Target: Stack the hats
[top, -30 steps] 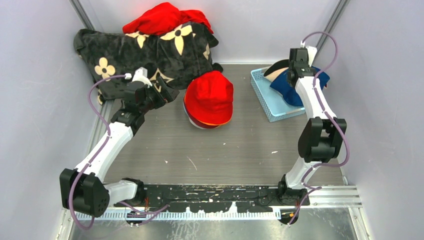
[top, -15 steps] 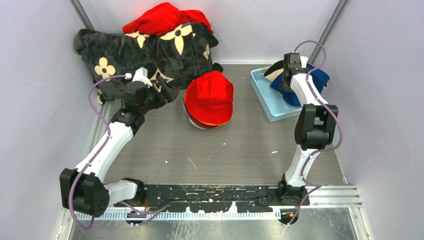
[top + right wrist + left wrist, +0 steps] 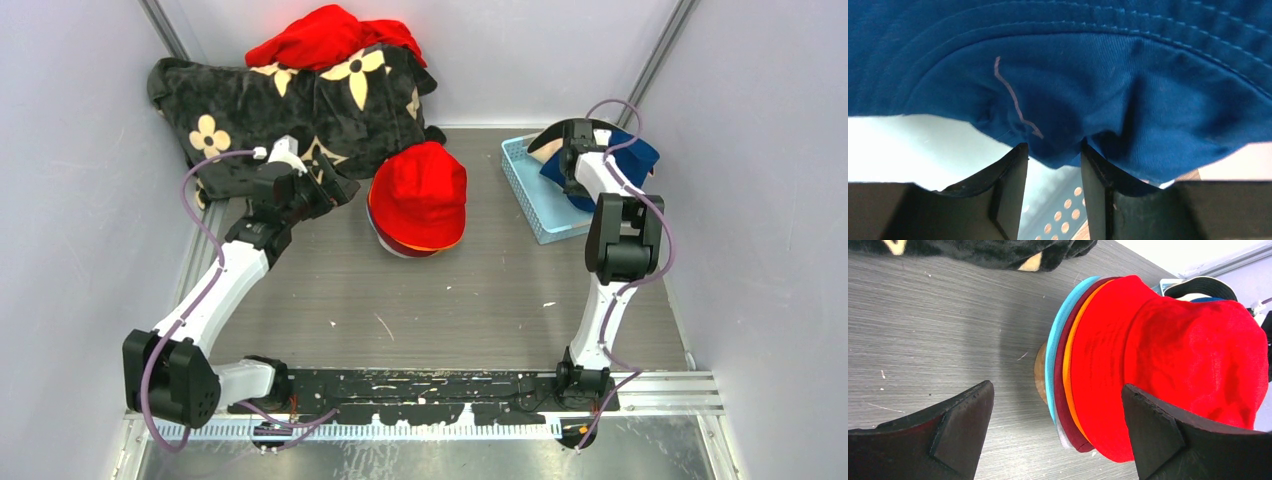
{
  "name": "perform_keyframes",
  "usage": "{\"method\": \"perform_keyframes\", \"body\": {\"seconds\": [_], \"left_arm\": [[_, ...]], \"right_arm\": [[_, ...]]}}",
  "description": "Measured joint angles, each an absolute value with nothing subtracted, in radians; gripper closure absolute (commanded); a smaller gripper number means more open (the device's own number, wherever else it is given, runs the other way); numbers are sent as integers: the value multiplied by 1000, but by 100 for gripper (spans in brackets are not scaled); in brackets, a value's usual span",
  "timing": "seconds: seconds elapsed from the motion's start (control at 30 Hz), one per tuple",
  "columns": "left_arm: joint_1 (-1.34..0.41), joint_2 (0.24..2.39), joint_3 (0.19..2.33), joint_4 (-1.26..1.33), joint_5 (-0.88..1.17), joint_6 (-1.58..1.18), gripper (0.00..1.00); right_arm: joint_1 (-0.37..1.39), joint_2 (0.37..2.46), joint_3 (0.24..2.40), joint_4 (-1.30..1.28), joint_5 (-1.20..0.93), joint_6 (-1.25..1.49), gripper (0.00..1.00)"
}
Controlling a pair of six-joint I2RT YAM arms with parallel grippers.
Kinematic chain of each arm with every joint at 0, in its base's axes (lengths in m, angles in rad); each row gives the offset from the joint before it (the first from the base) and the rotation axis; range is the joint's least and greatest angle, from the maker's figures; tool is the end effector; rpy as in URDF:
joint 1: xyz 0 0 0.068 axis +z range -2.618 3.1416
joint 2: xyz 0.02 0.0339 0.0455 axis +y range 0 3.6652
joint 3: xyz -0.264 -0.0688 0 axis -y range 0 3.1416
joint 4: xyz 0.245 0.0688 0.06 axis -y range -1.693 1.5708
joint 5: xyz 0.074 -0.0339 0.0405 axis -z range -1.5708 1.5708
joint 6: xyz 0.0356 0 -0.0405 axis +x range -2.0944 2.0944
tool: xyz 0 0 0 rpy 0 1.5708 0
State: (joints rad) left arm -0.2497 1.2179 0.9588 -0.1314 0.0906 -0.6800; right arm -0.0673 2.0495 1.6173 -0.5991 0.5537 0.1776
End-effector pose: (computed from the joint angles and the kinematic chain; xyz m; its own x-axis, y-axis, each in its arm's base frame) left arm 0.2726 -0.0728 0.3148 -0.4925 -0.5207 -0.6974 0.0225 0.7934 -0.6082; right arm 0.4405 -0.0485 0.2102 -0.7848 0.2035 -0.5853 0.4728 0.8072 -0.3533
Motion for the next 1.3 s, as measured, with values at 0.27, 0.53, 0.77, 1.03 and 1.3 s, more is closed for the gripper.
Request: {"method": "perform_keyframes", "body": {"seconds": [0.27,0.53,0.77,1.03,1.3], "left_arm": [[-250,1222,959,-132,91,-680,2],[-250,1220,959,-133,91,-680,3],[-255,1166,959,-150,90,-680,3],[-256,1065,963,-177,90,-680,3],[-258,1007,963,-224,89,-680,3]], "right_arm": [[-92,2090,1617,-560,593,159,99],[24,1900,1600,-587,583,147,99],[122,1705,1846,-664,401,173,99],[97,1617,1977,-665,104,241,99],[98,1610,1977,-628,-216,340,99]]}}
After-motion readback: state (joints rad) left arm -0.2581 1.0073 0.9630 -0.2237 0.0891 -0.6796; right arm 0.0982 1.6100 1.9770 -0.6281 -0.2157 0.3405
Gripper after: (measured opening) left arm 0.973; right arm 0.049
